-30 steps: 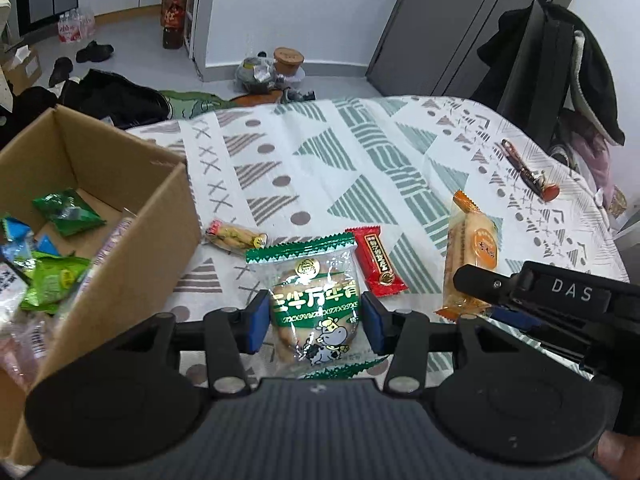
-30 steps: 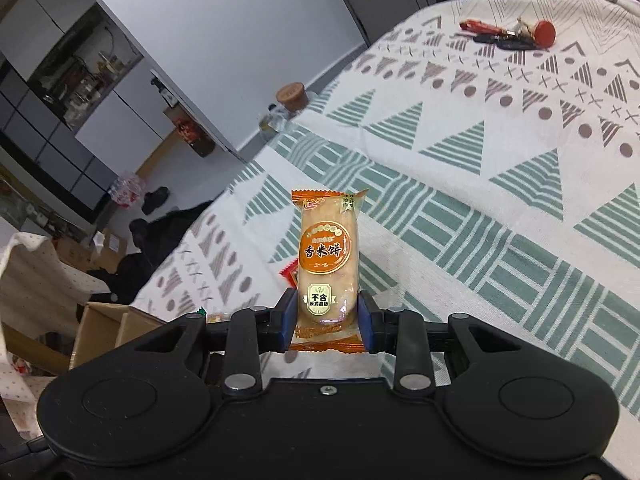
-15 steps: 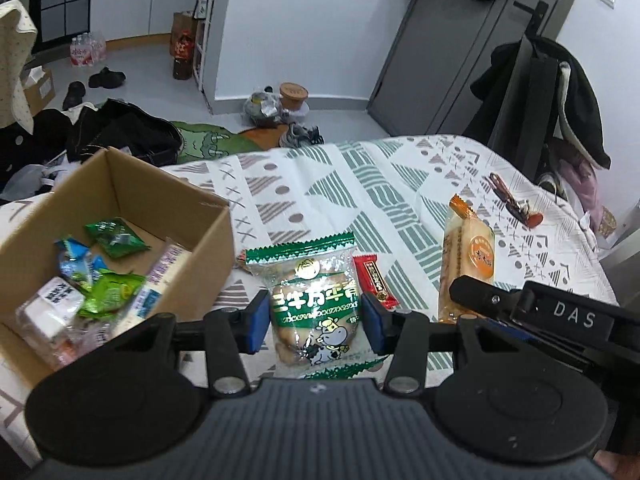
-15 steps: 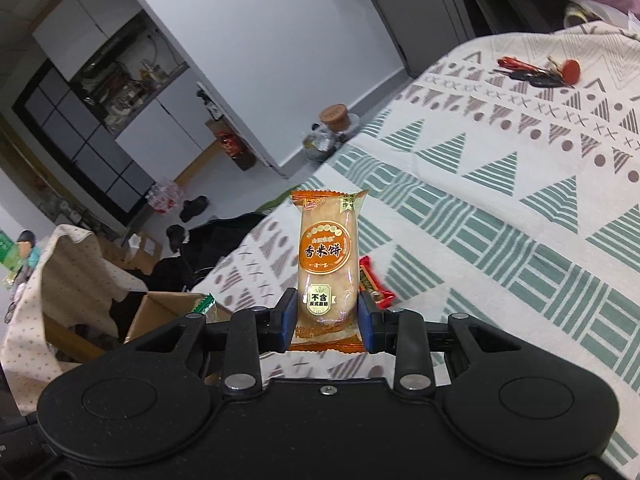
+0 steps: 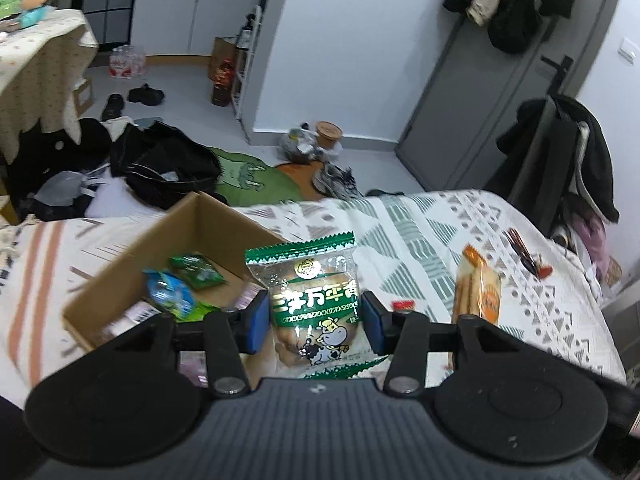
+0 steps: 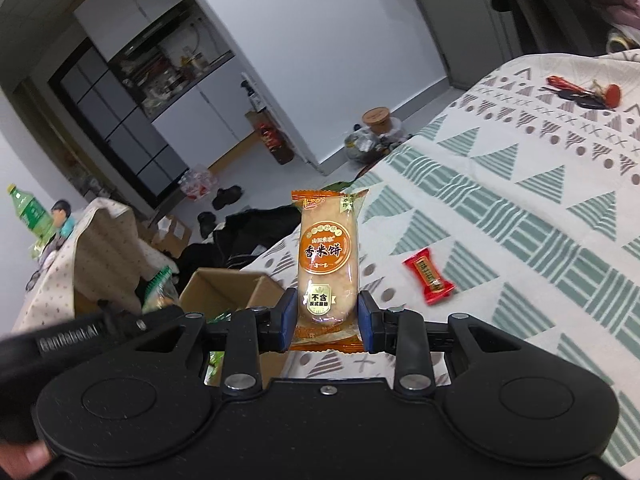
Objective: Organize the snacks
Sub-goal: 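Carry the green peanut packet and orange rice-cake packet over the box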
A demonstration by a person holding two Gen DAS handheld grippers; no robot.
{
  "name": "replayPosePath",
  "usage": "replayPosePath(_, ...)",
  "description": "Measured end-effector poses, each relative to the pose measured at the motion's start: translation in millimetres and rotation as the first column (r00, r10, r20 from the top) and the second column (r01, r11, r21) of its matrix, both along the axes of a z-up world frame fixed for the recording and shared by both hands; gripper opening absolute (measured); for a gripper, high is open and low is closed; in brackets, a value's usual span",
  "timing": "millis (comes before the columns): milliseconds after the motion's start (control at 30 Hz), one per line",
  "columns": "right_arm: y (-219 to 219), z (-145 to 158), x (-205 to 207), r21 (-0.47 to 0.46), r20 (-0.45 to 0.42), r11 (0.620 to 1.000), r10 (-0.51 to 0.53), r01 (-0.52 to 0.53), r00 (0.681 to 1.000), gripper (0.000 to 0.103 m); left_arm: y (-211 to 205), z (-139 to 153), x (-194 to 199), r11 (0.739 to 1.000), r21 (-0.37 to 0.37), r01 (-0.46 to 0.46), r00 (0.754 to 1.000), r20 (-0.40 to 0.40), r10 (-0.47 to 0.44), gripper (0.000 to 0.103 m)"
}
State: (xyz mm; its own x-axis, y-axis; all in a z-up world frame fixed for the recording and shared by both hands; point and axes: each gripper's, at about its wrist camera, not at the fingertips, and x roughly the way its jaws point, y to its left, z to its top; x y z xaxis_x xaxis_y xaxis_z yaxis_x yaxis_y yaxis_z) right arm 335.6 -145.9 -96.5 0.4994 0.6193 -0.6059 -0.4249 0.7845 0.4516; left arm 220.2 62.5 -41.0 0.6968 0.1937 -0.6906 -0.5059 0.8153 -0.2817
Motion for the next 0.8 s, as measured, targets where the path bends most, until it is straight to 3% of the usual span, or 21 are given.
replayPosePath(333, 39, 16, -29, -0.034, 0.053, 0.998, 0.062, -0.060, 0.997, 0.031, 55, 16, -26, 0.997, -0.040, -0.061, 0.998, 0.002, 0.062, 0.047)
replayPosePath(800, 87, 25, -49, -0.071, 0.031, 0.996, 0.049, -0.047, 0.998, 0.031, 100, -6, -32, 0.980, -0.173, -0.097, 0.995, -0.041, 0.091, 0.047)
